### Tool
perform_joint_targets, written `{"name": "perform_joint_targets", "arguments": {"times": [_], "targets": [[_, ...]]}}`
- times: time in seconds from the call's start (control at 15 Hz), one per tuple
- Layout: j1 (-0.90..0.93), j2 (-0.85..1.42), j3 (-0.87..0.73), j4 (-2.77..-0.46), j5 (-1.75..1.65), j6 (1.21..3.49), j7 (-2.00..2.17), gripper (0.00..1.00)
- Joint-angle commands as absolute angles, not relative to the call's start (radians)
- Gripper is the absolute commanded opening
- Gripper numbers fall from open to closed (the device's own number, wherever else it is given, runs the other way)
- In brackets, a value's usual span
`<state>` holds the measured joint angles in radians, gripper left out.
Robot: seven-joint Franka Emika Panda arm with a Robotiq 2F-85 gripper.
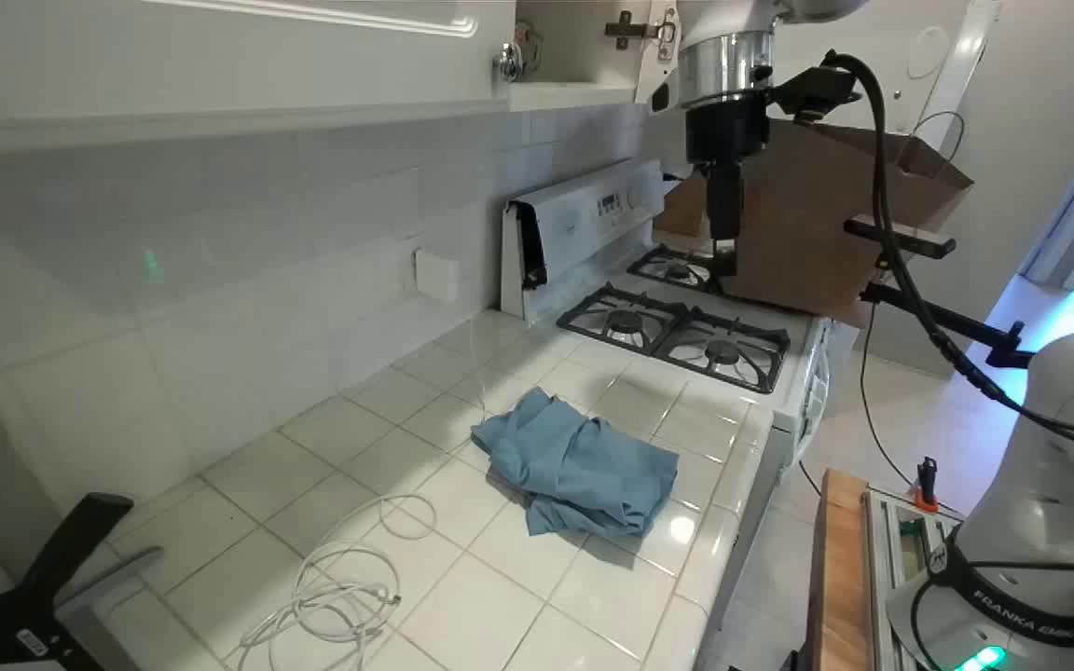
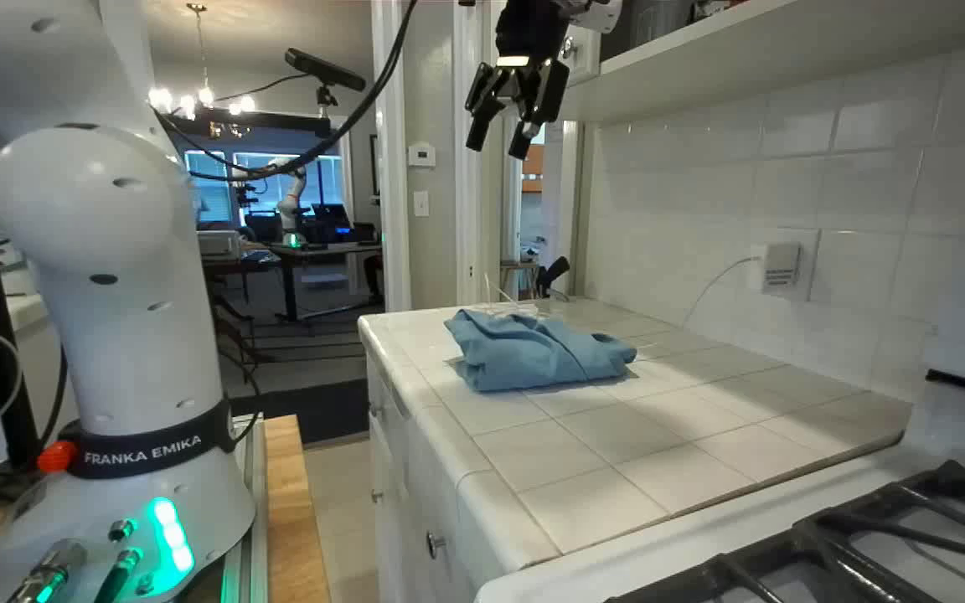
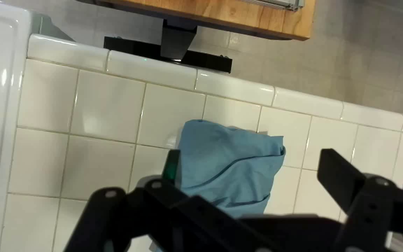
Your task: Close the top right cabinet door
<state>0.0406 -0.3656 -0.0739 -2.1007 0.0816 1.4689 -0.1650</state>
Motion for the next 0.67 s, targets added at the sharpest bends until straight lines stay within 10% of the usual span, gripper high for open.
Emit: {"name": "perform_joint_targets", "arguments": {"times": [0.0, 0.6], "targets": [[0.027, -0.364, -0.062, -2.098, 0.085, 1.466, -0.168, 1.0], [0.037, -0.434, -0.023, -2.091, 0.038, 1.483, -0.151, 1.0]]}}
